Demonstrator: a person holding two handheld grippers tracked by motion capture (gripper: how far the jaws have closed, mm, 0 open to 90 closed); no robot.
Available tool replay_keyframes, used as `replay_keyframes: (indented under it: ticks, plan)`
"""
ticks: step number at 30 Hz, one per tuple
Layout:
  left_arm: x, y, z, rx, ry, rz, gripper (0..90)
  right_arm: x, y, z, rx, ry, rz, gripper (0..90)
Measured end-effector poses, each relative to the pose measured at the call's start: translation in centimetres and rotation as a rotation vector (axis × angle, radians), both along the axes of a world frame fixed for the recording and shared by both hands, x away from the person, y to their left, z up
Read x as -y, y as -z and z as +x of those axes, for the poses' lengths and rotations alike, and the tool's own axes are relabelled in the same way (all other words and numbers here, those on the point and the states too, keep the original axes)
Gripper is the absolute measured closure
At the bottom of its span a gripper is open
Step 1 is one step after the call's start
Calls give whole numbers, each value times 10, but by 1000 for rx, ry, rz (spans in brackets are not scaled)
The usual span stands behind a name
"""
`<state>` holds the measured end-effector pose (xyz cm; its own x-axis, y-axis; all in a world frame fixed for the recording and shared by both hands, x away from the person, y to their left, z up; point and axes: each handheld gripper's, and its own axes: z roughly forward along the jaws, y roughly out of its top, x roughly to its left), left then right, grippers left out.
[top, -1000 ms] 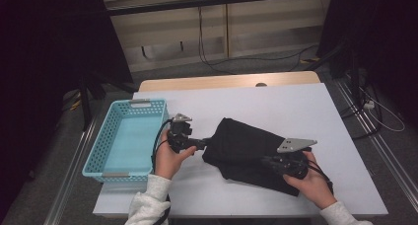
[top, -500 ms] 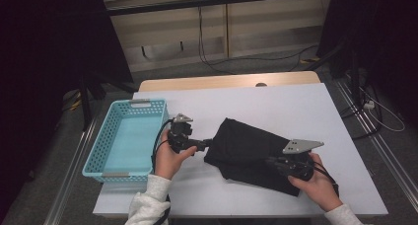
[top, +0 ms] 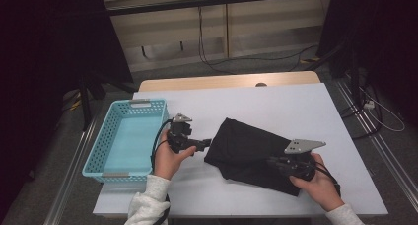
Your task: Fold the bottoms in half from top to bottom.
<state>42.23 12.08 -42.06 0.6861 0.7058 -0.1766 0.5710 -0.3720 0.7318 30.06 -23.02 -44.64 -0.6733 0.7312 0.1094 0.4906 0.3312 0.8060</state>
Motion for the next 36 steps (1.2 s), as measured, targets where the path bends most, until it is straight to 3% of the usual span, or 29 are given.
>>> replay_keyframes:
  ticks: [36]
  plan:
    - [-4, -1, 1, -10, -6, -5, 86, 21, -7, -13, 22, 36, 21, 887]
